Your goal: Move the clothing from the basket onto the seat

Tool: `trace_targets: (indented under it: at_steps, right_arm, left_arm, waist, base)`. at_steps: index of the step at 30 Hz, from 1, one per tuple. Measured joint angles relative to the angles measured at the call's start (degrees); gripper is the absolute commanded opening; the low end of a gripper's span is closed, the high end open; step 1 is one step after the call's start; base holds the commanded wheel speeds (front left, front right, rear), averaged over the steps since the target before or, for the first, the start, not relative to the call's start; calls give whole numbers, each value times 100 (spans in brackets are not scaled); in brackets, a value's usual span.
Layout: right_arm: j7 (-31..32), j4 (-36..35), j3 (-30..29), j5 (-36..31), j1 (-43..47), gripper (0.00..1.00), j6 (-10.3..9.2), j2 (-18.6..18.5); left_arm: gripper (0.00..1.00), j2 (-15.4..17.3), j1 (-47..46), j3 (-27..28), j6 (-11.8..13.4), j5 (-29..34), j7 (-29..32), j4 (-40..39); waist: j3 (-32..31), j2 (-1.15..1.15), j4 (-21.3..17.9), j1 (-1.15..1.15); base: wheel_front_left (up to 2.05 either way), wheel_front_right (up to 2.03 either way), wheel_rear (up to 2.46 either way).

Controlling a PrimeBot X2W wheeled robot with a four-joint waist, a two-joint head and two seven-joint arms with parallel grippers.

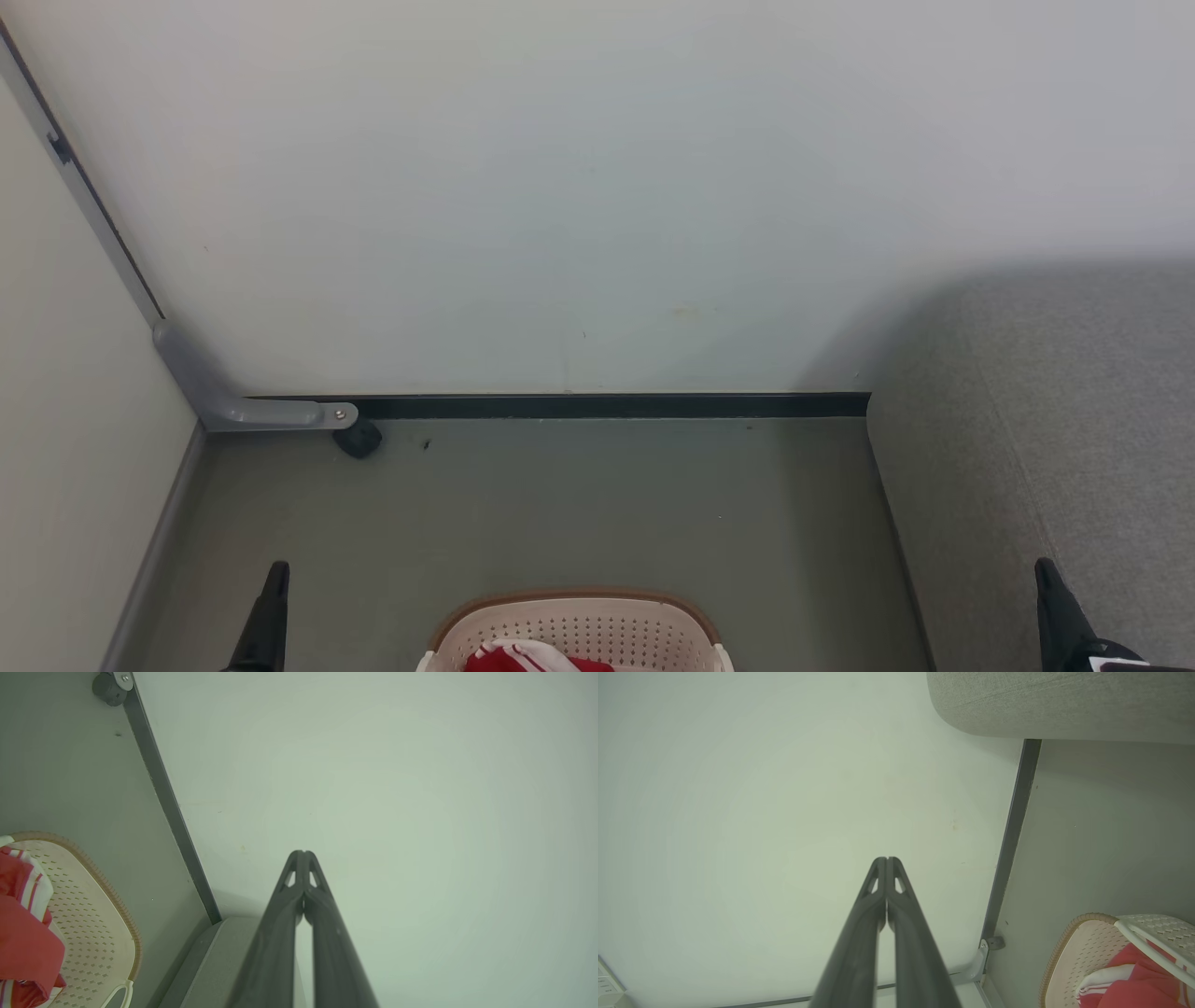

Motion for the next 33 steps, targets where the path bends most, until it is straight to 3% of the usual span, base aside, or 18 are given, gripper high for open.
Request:
trace_targets:
  at_steps: [24,25,33]
  right_arm:
    - [0,171,13,-2,122,0,-10,46]
    - [0,237,18,-2,183,100,-11,69]
    - [-63,255,35,0,260,100,-13,103]
  left_arm:
    - [0,-41,115,-12,8,0,0,167]
    - [100,-59,172,-12,8,0,0,237]
    - [100,-74,259,-57,9,0,-111,241]
  waist:
    - [0,0,0,0]
    - [0,0,0,0]
    - [2,0,-4,0]
  base:
    - [0,0,0]
    - [0,0,0]
    - [0,0,0]
